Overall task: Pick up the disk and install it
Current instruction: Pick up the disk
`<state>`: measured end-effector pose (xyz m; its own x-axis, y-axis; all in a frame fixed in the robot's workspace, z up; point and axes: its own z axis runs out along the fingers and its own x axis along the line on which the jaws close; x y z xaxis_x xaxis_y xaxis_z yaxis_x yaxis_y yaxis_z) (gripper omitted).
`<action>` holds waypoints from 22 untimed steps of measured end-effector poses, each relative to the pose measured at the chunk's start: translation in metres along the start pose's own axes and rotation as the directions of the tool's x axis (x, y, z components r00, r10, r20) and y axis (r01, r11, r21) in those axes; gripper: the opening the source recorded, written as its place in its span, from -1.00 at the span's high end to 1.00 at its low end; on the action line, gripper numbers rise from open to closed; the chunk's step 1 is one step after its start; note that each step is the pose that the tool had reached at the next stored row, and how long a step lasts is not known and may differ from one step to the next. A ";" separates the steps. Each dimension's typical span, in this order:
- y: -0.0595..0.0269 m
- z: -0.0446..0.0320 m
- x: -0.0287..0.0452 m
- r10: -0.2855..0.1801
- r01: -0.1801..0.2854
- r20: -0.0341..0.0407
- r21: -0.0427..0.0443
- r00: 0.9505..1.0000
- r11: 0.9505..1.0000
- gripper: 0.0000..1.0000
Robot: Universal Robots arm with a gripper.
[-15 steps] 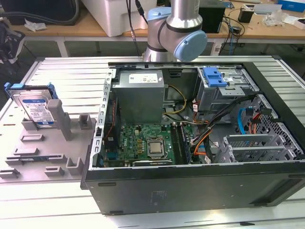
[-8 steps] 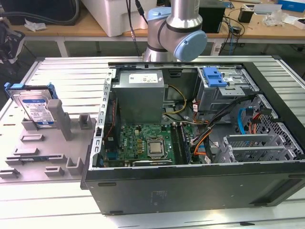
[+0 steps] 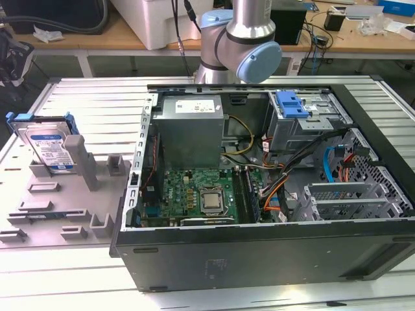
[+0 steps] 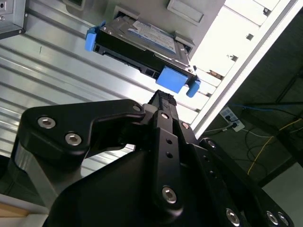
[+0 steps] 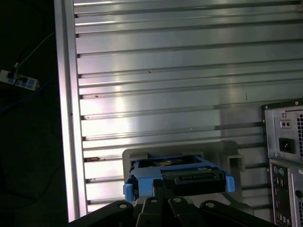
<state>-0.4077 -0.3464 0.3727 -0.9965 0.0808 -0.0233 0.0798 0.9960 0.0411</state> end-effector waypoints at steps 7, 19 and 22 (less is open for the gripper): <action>0.0000 0.0000 -0.0004 0.000 0.000 -0.001 0.000 1.000 1.000 0.79; 0.0001 0.0008 -0.0011 -0.087 0.087 -0.020 -0.001 0.996 0.996 0.79; 0.0001 0.0014 -0.0011 -0.153 0.153 -0.028 -0.003 0.988 0.988 0.79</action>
<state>-0.4066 -0.3464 0.3714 -0.9973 -0.0740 -0.0010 -0.0740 0.9965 0.0402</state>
